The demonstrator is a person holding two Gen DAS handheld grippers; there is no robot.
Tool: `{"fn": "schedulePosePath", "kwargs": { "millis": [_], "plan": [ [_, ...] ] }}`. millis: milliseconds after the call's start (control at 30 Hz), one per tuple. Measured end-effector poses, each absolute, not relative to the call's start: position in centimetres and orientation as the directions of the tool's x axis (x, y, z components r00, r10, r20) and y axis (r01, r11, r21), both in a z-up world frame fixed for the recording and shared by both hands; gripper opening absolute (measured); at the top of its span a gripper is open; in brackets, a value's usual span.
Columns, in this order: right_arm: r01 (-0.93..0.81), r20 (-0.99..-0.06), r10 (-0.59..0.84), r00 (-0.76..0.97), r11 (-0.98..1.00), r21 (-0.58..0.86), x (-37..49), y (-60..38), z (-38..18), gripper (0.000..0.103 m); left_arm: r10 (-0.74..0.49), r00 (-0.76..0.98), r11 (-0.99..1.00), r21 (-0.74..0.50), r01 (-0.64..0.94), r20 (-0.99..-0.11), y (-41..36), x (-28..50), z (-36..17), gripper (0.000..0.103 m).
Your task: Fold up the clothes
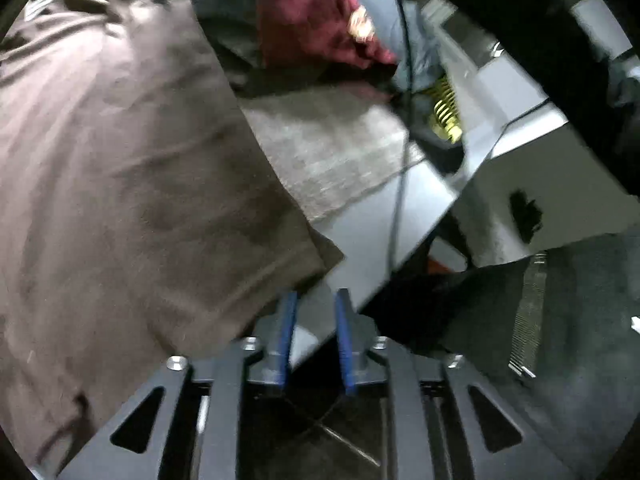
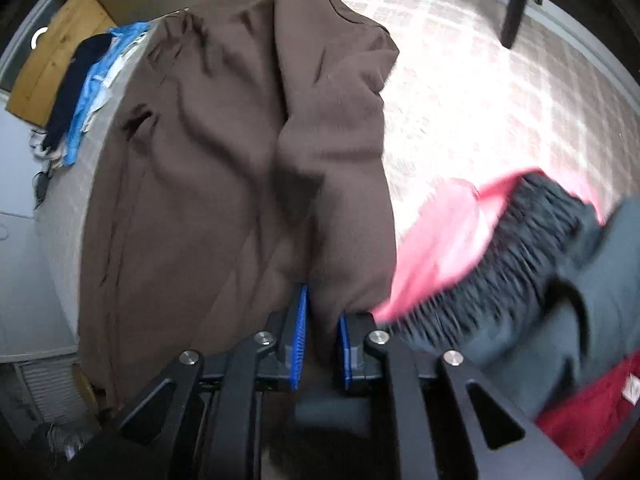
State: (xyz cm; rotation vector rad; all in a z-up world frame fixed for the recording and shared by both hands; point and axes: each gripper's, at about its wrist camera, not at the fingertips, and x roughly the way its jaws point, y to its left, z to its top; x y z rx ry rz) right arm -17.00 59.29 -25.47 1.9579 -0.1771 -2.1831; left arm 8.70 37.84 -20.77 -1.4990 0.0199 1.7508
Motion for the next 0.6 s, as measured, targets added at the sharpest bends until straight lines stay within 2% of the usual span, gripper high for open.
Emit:
{"fn": "schedulePosePath", "kwargs": {
  "millis": [33,100,200,267,400,467,533,600],
  "plan": [
    [0.087,-0.970,-0.218,-0.107,-0.974,0.209,-16.4,59.6,-24.3,0.021,0.556,-0.001,-0.695,-0.464,-0.550,-0.831,36.7,8.4,-20.3,0.036],
    [0.122,-0.967,-0.206,-0.151,-0.974,0.188,-15.7,60.1,-21.7,0.033,0.554,-0.074,-0.741,-0.450,-0.499,-0.829,34.5,7.9,-19.4,0.037],
    [0.136,-0.945,-0.193,-0.264,-0.978,0.161,-17.1,60.7,-19.2,0.046,0.513,-0.115,-0.810,-0.436,-0.392,-0.851,33.0,5.8,-20.9,0.037],
    [0.141,-0.927,-0.189,-0.324,-0.979,0.150,-18.5,60.8,-18.3,0.046,0.468,-0.123,-0.845,-0.403,-0.351,-0.875,33.1,4.6,-22.4,0.037],
    [0.103,-0.927,-0.161,-0.338,-0.986,0.133,-23.7,60.1,-21.3,0.046,0.493,-0.145,-0.838,-0.424,-0.343,-0.858,34.1,4.0,-22.7,0.037],
    [0.084,-0.929,-0.178,-0.325,-0.984,0.159,-25.9,59.7,-23.0,0.046,0.479,-0.154,-0.844,-0.406,-0.350,-0.864,34.6,4.1,-22.7,0.030],
    [0.061,-0.933,-0.186,-0.310,-0.983,0.175,-28.0,60.2,-25.1,0.047,0.479,-0.153,-0.845,-0.407,-0.348,-0.864,34.8,4.1,-22.9,0.013],
    [0.023,-0.946,-0.176,-0.273,-0.984,0.177,-29.8,60.8,-27.7,0.048,0.482,-0.157,-0.845,-0.410,-0.343,-0.862,34.7,4.2,-22.9,0.010]
  ]
}}
